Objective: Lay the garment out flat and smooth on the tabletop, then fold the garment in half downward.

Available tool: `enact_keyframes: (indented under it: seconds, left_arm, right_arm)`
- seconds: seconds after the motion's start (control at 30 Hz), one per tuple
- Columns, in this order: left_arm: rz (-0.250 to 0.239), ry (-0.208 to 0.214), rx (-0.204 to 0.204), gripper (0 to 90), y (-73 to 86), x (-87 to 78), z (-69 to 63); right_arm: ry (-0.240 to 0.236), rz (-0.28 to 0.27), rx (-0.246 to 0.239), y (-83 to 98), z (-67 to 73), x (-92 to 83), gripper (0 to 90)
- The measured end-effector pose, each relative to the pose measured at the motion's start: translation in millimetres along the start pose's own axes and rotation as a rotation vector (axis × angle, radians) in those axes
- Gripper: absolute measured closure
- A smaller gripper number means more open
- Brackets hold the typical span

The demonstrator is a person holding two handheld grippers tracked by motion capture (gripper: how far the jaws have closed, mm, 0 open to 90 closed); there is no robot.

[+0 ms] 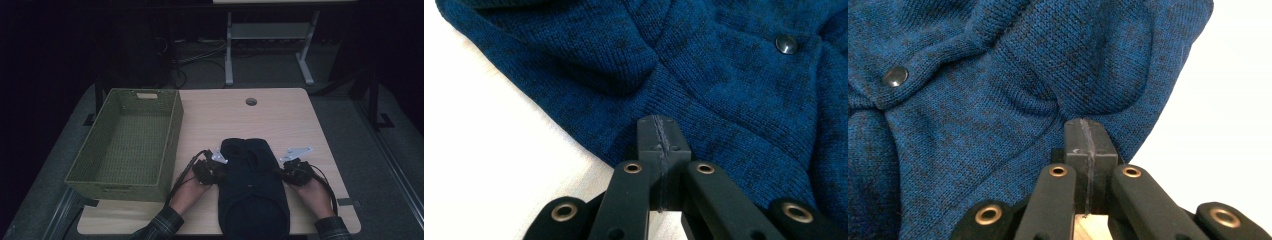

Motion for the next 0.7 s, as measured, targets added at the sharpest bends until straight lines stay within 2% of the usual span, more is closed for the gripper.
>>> enact_keyframes:
  seconds: [0.07, 0.1, 0.13, 0.23, 0.27, 0.33, 0.37, 0.4, 0.47, 0.53, 0.6, 0.7]
  left_arm:
    - [-0.007, 0.013, -0.016, 89.5, -0.5, -0.9, 1.5]
    - [-0.007, 0.013, -0.016, 85.2, -0.5, -0.9, 1.5]
    - [-0.022, 0.023, -0.038, 80.3, -2.9, -4.1, 3.3]
    - [-0.046, 0.010, -0.049, 69.8, -7.1, -9.2, 7.1]
    - [-0.068, 0.015, -0.079, 65.4, -10.9, -13.6, 10.4]
    - [-0.074, 0.029, -0.086, 57.8, -13.1, -17.7, 13.7]
    - [-0.074, 0.029, -0.086, 53.8, -13.1, -17.7, 13.7]
    - [-0.080, 0.027, -0.090, 53.8, -14.6, -18.5, 15.2]
    - [-0.094, 0.032, -0.097, 46.2, -19.1, -22.1, 19.9]
    - [-0.103, 0.032, -0.099, 42.1, -23.3, -24.3, 24.0]
    - [-0.118, 0.034, -0.109, 38.2, -29.4, -26.2, 28.0]
    - [-0.138, 0.028, -0.101, 37.3, -35.8, -29.3, 33.1]
  right_arm:
    - [-0.011, -0.005, 0.005, -0.3, 0.6, -0.1, 87.5]
    - [-0.011, -0.005, 0.005, -0.3, 0.6, -0.1, 87.5]
    - [-0.029, -0.017, 0.011, -2.9, 1.3, -2.9, 81.0]
    - [-0.034, -0.054, 0.025, -10.7, 0.1, -9.2, 75.4]
    - [-0.035, -0.062, 0.032, -13.5, -0.4, -11.5, 73.5]
    - [-0.028, -0.085, 0.031, -19.3, -3.2, -14.6, 69.6]
    - [-0.028, -0.085, 0.031, -19.3, -3.2, -14.6, 69.6]
    - [-0.035, -0.090, 0.039, -21.5, -4.4, -15.4, 67.2]
    - [-0.029, -0.093, 0.043, -27.1, -10.4, -16.2, 61.8]
    - [-0.027, -0.106, 0.052, -31.5, -12.8, -15.7, 60.0]
    - [-0.026, -0.096, 0.051, -34.2, -16.2, -13.7, 57.9]
    - [-0.022, -0.102, 0.053, -40.8, -22.4, -11.7, 56.6]
Point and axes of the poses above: each handheld gripper's, and its own axes: x roughly forward along the jaws, y roughly out of its underside, z roughly to its left, the point moved 10 cm from there along x, roughly forward along the jaws, and after that the axes turned 9 degrees about -z, right-handed, at the moved point
